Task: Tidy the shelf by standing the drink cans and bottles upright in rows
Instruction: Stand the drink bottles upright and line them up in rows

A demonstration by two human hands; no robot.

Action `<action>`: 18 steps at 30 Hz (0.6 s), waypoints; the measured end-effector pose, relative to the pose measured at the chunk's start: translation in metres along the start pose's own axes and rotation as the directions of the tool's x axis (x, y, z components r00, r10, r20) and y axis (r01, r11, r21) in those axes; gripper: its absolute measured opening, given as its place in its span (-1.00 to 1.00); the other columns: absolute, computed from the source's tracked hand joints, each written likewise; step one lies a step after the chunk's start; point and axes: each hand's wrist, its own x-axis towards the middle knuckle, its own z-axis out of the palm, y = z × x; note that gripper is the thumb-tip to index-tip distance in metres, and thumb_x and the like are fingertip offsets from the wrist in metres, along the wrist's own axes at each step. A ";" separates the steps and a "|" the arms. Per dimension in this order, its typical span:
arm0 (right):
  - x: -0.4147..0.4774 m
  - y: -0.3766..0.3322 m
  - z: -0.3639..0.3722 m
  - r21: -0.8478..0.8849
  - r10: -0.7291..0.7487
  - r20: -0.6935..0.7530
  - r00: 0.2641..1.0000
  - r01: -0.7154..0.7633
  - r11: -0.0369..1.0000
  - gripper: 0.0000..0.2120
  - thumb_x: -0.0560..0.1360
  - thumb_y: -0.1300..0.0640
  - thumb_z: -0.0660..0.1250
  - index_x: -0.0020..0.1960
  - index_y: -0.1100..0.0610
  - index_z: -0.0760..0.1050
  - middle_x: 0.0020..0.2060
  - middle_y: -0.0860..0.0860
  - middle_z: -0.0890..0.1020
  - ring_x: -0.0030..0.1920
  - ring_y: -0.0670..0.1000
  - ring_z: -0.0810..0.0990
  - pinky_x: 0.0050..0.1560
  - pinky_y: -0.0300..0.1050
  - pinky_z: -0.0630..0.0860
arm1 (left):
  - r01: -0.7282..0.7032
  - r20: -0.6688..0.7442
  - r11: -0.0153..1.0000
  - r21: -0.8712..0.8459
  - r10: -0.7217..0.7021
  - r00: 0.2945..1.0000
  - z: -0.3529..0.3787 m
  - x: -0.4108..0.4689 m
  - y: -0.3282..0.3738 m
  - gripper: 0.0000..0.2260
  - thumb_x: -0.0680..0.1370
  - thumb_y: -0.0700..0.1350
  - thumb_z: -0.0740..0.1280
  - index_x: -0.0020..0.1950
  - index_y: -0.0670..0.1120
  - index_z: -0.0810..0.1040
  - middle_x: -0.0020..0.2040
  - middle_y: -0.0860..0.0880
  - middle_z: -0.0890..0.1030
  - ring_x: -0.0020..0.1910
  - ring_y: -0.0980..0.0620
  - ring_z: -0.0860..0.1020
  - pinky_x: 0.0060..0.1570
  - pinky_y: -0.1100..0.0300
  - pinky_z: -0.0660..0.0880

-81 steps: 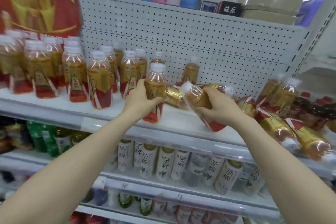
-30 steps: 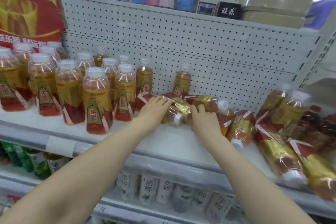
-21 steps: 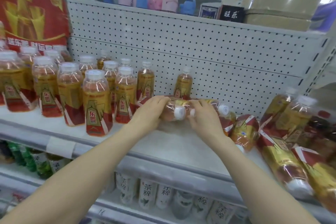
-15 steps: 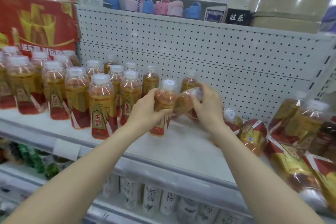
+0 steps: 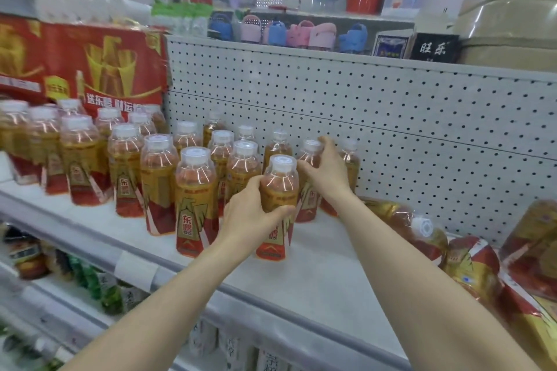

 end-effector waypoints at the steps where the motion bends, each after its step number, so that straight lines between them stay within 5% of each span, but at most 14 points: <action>1: 0.002 0.000 0.003 0.007 0.010 0.000 1.000 -0.010 1.000 -0.26 0.44 -0.10 0.49 0.49 0.06 0.22 0.36 0.04 0.48 0.34 0.07 0.46 0.30 0.03 0.45 | 0.005 -0.013 1.000 0.003 -0.005 1.000 0.001 0.001 -0.001 -0.39 0.39 0.20 0.47 0.37 0.09 0.38 0.14 0.11 0.61 0.14 0.03 0.59 0.15 -0.03 0.54; 7: 0.000 0.003 0.009 -0.022 0.043 -0.015 0.999 -0.044 0.999 -0.37 0.43 -0.18 0.46 0.33 0.12 0.34 0.15 0.03 0.59 0.14 0.05 0.56 0.03 -0.08 0.48 | 0.016 -0.071 0.998 0.065 -0.012 0.997 0.009 0.001 -0.003 -0.35 0.39 0.26 0.46 0.39 0.11 0.33 0.21 0.11 0.58 0.20 0.01 0.56 0.16 -0.03 0.54; 14: -0.019 0.005 -0.030 -0.166 -0.037 0.057 0.998 0.046 0.985 -0.42 0.55 -0.03 0.39 0.48 0.11 0.29 0.37 0.05 0.48 0.37 0.07 0.44 0.35 0.06 0.42 | -0.085 -0.165 0.991 0.102 0.101 0.981 0.014 -0.006 0.004 -0.20 0.43 0.08 0.51 0.55 -0.03 0.17 0.46 0.00 0.37 0.43 -0.01 0.35 0.37 0.07 0.32; 18: -0.038 0.019 -0.084 -0.310 -0.090 0.021 0.996 0.092 0.946 -0.59 0.59 0.12 0.30 0.42 0.10 0.39 0.29 0.03 0.54 0.29 0.05 0.50 0.31 0.05 0.44 | -0.212 -0.255 0.956 0.202 0.261 0.931 0.020 -0.014 0.022 -0.24 0.48 -0.16 0.48 0.57 -0.14 0.14 0.53 -0.12 0.20 0.53 -0.06 0.16 0.49 0.07 0.15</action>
